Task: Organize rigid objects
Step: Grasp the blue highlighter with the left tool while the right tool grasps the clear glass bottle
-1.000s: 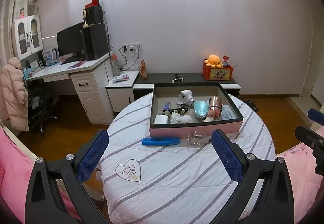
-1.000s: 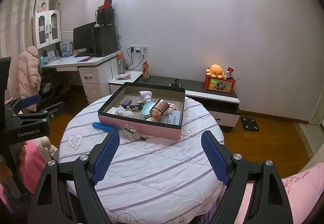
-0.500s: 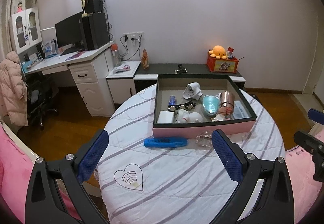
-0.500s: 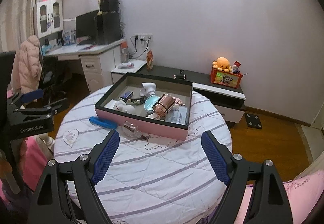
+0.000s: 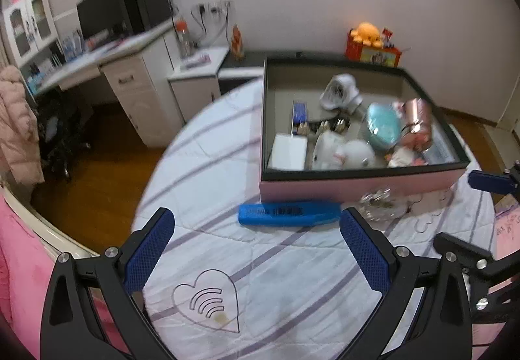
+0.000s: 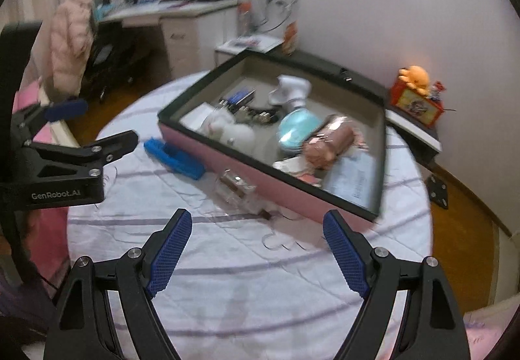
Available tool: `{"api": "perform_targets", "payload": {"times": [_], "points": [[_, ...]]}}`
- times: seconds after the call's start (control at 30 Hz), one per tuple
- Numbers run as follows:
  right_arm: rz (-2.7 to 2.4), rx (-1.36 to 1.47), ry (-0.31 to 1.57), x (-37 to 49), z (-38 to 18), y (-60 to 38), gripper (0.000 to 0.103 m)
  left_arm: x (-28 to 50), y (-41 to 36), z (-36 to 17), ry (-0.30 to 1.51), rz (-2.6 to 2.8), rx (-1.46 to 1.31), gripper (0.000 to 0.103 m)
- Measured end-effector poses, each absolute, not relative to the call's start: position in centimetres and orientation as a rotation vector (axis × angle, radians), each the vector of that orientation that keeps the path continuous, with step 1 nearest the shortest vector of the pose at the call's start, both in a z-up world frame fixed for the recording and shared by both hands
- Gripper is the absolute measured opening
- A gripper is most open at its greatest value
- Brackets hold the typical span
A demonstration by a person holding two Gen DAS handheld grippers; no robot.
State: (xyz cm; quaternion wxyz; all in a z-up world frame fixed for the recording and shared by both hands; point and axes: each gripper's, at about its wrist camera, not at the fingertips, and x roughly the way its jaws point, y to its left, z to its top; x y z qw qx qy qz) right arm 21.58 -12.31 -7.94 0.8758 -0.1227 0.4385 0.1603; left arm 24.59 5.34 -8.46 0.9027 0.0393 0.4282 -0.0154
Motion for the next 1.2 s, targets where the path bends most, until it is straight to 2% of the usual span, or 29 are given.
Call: {"api": "perform_targets", "payload": {"times": [0.17, 0.43, 0.5, 0.53, 0.57, 0.63, 0.77, 1.2], "points": [[0.397, -0.244, 1.008, 24.6, -11.2, -11.5, 0.084, 26.0, 5.8, -11.1, 0.968, -0.052, 0.059, 0.103], [0.454, -0.214, 1.083, 26.9, -14.1, -10.6, 0.082, 26.2, 5.8, -12.3, 1.001, -0.078, 0.083, 0.103], [0.475, -0.2, 1.088, 27.2, -14.5, -10.2, 0.067, 26.4, 5.8, -12.6, 1.011, -0.077, 0.091, 0.103], [0.468, -0.207, 1.088, 27.4, -14.8, -10.0, 0.054, 26.4, 5.7, -12.7, 1.015, -0.078, 0.093, 0.103], [0.453, -0.211, 1.094, 27.7, -15.1, -9.9, 0.048, 26.4, 5.7, -12.8, 1.018, -0.08, 0.096, 0.103], [0.458, -0.185, 1.105, 27.9, -15.4, -10.0, 0.046, 26.7, 5.7, -12.9, 1.023, -0.078, 0.102, 0.103], [0.477, -0.179, 1.098, 26.6, -15.3, -10.4, 0.033, 27.1, 5.5, -13.2, 1.032, -0.078, 0.113, 0.103], [0.406, -0.124, 1.113, 26.4, -15.6, -13.4, 0.033, 29.5, 3.4, -15.0, 1.107, -0.162, 0.088, 0.103]]}}
